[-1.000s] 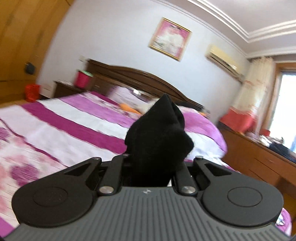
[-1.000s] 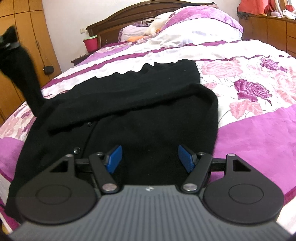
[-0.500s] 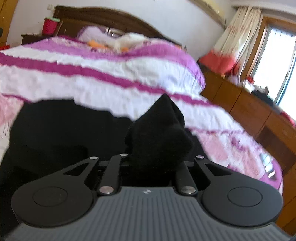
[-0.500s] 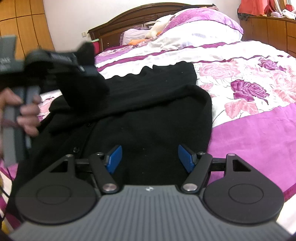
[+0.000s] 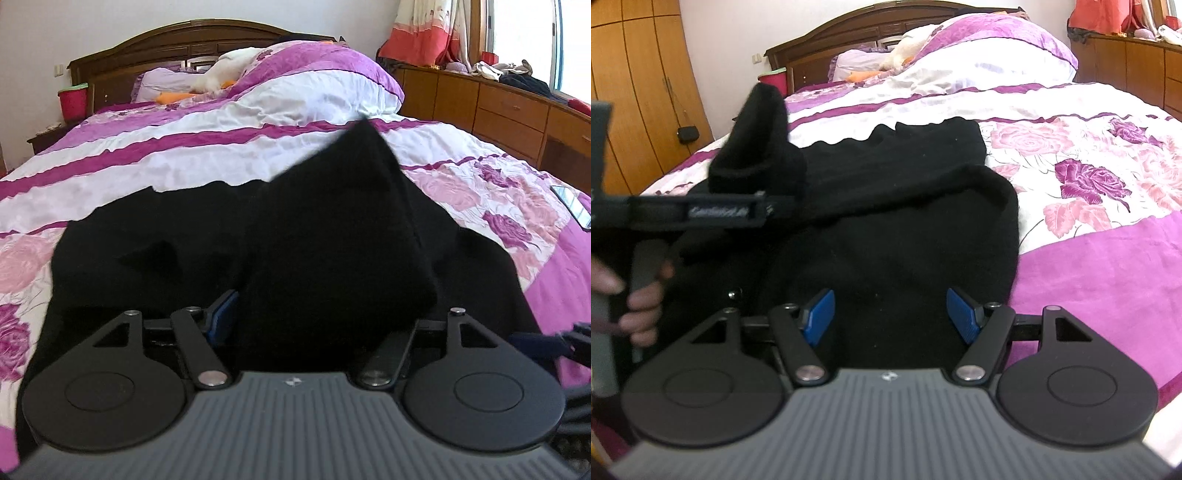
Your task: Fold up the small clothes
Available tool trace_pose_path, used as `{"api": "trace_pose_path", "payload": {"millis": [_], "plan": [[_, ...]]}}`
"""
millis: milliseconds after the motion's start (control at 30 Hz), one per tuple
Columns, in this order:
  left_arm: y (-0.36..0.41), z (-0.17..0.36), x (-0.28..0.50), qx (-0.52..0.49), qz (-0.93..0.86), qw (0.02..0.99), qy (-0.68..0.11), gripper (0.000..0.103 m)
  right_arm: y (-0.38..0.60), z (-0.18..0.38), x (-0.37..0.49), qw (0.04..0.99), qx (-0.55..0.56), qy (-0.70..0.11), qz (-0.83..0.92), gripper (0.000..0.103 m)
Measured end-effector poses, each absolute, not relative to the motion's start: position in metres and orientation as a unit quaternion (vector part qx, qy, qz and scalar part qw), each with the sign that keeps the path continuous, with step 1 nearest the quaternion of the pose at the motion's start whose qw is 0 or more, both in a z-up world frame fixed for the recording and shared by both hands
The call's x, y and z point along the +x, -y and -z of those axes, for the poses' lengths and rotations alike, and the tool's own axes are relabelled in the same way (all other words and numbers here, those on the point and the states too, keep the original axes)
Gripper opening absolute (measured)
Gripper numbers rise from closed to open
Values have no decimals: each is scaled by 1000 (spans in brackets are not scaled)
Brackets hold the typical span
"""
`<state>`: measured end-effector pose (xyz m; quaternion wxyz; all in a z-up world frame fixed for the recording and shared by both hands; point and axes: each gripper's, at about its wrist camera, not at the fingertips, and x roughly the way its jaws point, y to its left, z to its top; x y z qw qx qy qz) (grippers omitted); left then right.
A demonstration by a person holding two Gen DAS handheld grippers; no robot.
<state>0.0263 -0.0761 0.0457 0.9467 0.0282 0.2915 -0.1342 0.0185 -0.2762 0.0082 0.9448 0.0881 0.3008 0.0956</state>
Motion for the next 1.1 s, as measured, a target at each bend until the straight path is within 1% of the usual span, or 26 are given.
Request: {"api": "trace_pose_path", "payload": {"millis": [133, 600, 800, 933, 1100], "plan": [[61, -54, 12, 17, 121, 948, -294, 76, 273, -8, 20, 945, 85, -303, -89, 69], [4, -81, -21, -21, 43, 960, -275, 79, 273, -19, 19, 943, 98, -310, -78, 69], [-24, -85, -28, -35, -11, 966, -257, 82, 269, -28, 18, 946, 93, -301, -75, 69], [-46, -82, -28, -59, -27, 962, -266, 82, 266, -35, 21, 949, 84, -293, -74, 69], [-61, -73, -30, -62, -41, 960, -271, 83, 266, -42, 29, 950, 95, -288, -71, 69]]}}
